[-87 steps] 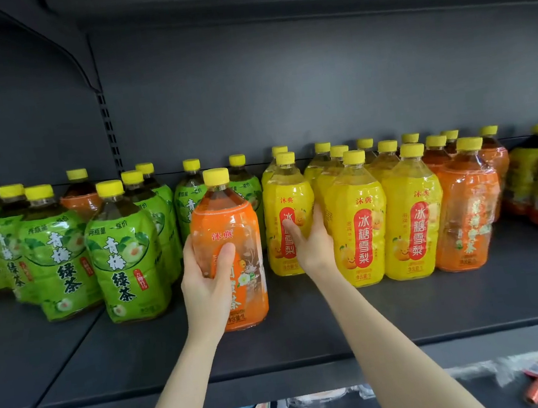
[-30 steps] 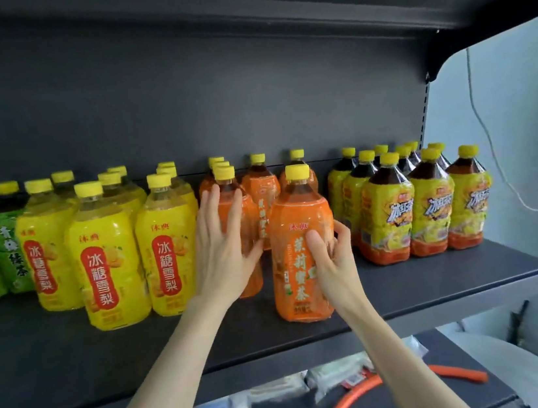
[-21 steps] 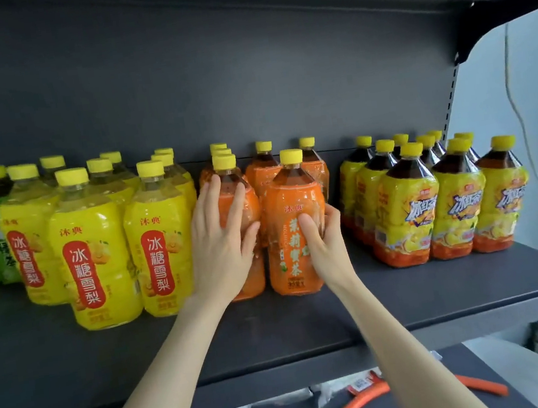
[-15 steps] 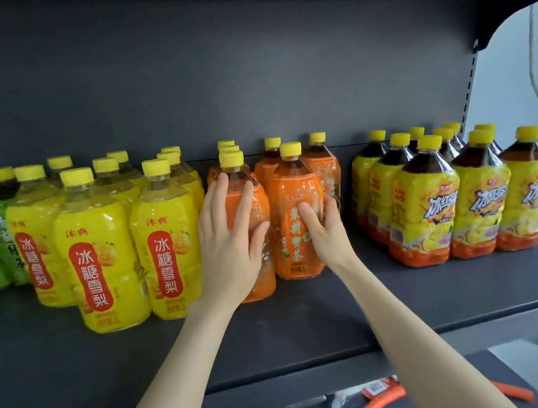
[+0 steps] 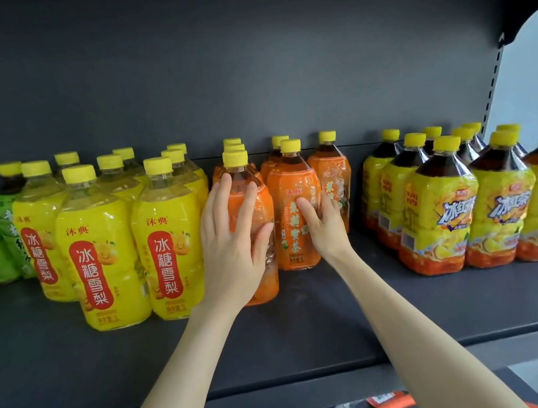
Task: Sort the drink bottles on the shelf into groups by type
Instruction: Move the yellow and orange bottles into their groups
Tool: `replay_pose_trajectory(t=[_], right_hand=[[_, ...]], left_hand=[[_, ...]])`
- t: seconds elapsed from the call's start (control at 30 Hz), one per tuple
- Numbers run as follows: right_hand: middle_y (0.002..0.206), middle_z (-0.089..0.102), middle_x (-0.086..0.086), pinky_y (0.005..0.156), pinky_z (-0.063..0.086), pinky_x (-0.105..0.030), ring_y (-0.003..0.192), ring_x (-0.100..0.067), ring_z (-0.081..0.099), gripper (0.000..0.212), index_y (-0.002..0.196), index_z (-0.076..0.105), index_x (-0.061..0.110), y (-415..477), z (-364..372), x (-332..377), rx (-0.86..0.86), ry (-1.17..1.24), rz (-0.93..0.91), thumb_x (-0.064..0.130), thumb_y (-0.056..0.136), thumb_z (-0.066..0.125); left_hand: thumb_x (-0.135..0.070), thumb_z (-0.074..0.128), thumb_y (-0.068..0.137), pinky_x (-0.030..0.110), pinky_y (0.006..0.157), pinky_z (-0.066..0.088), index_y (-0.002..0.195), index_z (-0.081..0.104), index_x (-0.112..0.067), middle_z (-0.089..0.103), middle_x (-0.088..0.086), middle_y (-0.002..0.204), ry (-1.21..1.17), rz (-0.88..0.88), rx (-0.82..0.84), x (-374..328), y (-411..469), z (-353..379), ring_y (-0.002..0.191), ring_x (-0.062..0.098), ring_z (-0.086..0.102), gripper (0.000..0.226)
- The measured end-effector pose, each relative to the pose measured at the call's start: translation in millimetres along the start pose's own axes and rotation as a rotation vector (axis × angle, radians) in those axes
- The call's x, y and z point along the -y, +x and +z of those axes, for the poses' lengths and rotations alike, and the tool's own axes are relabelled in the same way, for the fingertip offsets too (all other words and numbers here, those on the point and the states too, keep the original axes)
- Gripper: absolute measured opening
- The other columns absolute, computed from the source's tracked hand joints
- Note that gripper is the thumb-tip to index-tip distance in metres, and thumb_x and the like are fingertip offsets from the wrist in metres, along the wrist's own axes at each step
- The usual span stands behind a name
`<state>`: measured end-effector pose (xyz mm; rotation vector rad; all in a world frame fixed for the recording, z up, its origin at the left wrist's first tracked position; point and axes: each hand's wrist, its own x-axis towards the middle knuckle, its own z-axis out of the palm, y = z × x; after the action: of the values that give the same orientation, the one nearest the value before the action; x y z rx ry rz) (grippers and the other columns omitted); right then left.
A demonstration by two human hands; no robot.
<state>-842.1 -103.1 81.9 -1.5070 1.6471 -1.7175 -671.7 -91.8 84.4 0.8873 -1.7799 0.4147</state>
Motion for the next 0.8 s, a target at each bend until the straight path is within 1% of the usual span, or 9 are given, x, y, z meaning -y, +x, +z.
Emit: replay_pose_trajectory(t=[0.13, 0.33, 0.43, 0.5, 0.53, 0.6, 0.67, 0.73, 0.8], right_hand=[[0.144, 0.042, -0.003, 0.108, 0.039, -0.041, 0.128, -0.021, 0.045, 0.059, 0.142, 0.036, 0.022, 0.9, 1.9, -0.2, -0.007, 0.000, 0.013, 0.051, 0.092, 0.048], [0.142, 0.048, -0.001, 0.104, 0.044, -0.050, 0.127, -0.023, 0.050, 0.067, 0.144, 0.032, 0.024, -6.1, 1.8, 1.7, 0.011, 0.007, 0.061, 0.059, 0.089, 0.047], [0.144, 0.048, -0.002, 0.104, 0.044, -0.048, 0.128, -0.025, 0.050, 0.070, 0.149, 0.022, 0.024, -14.9, -4.8, 6.9, 0.056, -0.090, 0.093, 0.055, 0.092, 0.046], [0.147, 0.045, -0.002, 0.104, 0.044, -0.047, 0.130, -0.026, 0.048, 0.072, 0.151, 0.016, 0.025, -26.2, -11.0, 10.7, 0.066, -0.183, 0.081, 0.052, 0.093, 0.048], [0.147, 0.045, -0.002, 0.104, 0.044, -0.046, 0.130, -0.025, 0.048, 0.069, 0.151, 0.020, 0.025, -32.3, -14.4, 12.6, 0.056, -0.203, 0.053, 0.049, 0.094, 0.050], [0.141, 0.049, -0.001, 0.100, 0.046, -0.038, 0.125, -0.022, 0.051, 0.055, 0.145, 0.037, 0.024, -45.4, -21.4, 20.8, 0.021, -0.253, -0.036, 0.042, 0.095, 0.051], [0.133, 0.054, -0.002, 0.093, 0.047, -0.034, 0.116, -0.021, 0.055, 0.041, 0.134, 0.052, 0.019, -58.0, -26.3, 32.4, -0.009, -0.308, -0.102, 0.034, 0.096, 0.053], [0.126, 0.057, -0.004, 0.090, 0.051, -0.038, 0.110, -0.022, 0.058, 0.032, 0.124, 0.059, 0.014, -71.8, -26.1, 46.1, -0.020, -0.299, -0.154, 0.028, 0.095, 0.055], [0.119, 0.059, -0.002, 0.086, 0.053, -0.039, 0.103, -0.020, 0.060, 0.024, 0.115, 0.064, 0.013, -87.2, -19.8, 60.4, -0.010, -0.280, -0.215, 0.024, 0.094, 0.056]], left_hand=[[-0.045, 0.039, 0.094, 0.038, 0.111, 0.017, 0.142, 0.033, -0.022, 0.027, 0.014, 0.151, 0.011, -0.014, 0.010, -1.3, -0.1, -0.8, 0.140, 0.028, 0.019, 0.053], [-0.045, 0.040, 0.093, 0.039, 0.110, 0.018, 0.142, 0.033, -0.020, 0.028, 0.015, 0.151, 0.045, -0.030, 0.048, -5.2, 0.5, -4.7, 0.140, 0.028, 0.019, 0.055], [-0.047, 0.038, 0.093, 0.040, 0.110, 0.019, 0.144, 0.032, -0.019, 0.024, 0.016, 0.153, 0.082, -0.034, 0.110, -7.6, 0.6, -9.5, 0.141, 0.032, 0.020, 0.058], [-0.047, 0.037, 0.093, 0.041, 0.110, 0.018, 0.146, 0.029, -0.018, 0.016, 0.015, 0.156, 0.095, -0.026, 0.150, -8.3, 1.3, -15.7, 0.143, 0.031, 0.014, 0.061], [-0.045, 0.039, 0.093, 0.040, 0.109, 0.019, 0.147, 0.029, -0.018, 0.012, 0.013, 0.157, 0.075, -0.027, 0.168, -8.9, 1.3, -20.6, 0.143, 0.029, 0.009, 0.061], [-0.037, 0.046, 0.094, 0.036, 0.107, 0.021, 0.146, 0.032, -0.019, 0.008, 0.008, 0.157, -0.007, -0.048, 0.191, -11.6, 0.5, -33.7, 0.142, 0.021, 0.005, 0.056], [-0.029, 0.051, 0.095, 0.029, 0.102, 0.026, 0.140, 0.043, -0.018, 0.017, 0.006, 0.157, -0.078, -0.099, 0.189, -14.3, -3.7, -47.4, 0.141, 0.015, 0.012, 0.047], [-0.025, 0.053, 0.094, 0.028, 0.097, 0.034, 0.128, 0.057, -0.014, 0.040, 0.007, 0.147, -0.087, -0.130, 0.151, -12.4, -10.6, -63.2, 0.135, 0.018, 0.036, 0.036], [-0.025, 0.052, 0.094, 0.024, 0.085, 0.043, 0.115, 0.064, -0.011, 0.058, 0.006, 0.124, -0.093, -0.137, 0.112, -5.5, -19.3, -78.9, 0.112, 0.020, 0.057, 0.028]])
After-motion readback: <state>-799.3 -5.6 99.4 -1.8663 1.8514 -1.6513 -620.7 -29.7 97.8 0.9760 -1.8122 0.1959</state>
